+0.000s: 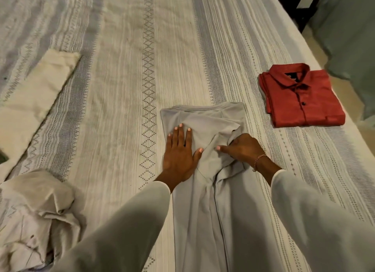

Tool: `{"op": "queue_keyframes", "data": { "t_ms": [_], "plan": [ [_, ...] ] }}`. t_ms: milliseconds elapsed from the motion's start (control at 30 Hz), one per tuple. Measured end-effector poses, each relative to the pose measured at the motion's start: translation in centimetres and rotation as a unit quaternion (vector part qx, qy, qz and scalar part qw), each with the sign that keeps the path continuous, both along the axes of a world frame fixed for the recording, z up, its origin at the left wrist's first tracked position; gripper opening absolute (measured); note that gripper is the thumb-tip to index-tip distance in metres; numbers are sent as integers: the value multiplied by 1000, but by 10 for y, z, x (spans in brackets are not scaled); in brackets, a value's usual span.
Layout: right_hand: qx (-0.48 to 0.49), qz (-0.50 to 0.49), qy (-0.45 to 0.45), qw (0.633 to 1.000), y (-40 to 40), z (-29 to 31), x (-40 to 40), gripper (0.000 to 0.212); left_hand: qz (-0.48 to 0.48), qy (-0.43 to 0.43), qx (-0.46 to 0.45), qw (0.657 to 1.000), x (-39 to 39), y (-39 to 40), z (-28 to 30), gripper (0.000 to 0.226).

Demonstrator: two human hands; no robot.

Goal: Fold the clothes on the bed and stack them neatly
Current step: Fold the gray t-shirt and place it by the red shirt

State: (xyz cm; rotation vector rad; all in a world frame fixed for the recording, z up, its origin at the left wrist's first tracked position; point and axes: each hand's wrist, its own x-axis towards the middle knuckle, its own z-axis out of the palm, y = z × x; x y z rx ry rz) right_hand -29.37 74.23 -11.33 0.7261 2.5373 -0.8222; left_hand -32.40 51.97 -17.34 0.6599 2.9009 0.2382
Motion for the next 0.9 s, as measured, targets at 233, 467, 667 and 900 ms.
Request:
{"op": "queue_keyframes", "data": {
  "t_ms": [233,467,667,900],
  "plan": [
    [40,130,-61,989,-9,18,20,51,9,-10,16,1000,2,-2,0,88],
    [137,-3,158,978,-45,38,75,15,-19,-22,36,999,12,-12,17,71],
    [-49,58,-5,997,-88,14,157,33,-304,32,128,944,51,-10,61,30],
    [-80,22,-22,996,-116,-7,221,29,-352,-83,-78,929,68,-13,82,23]
  ]
}}
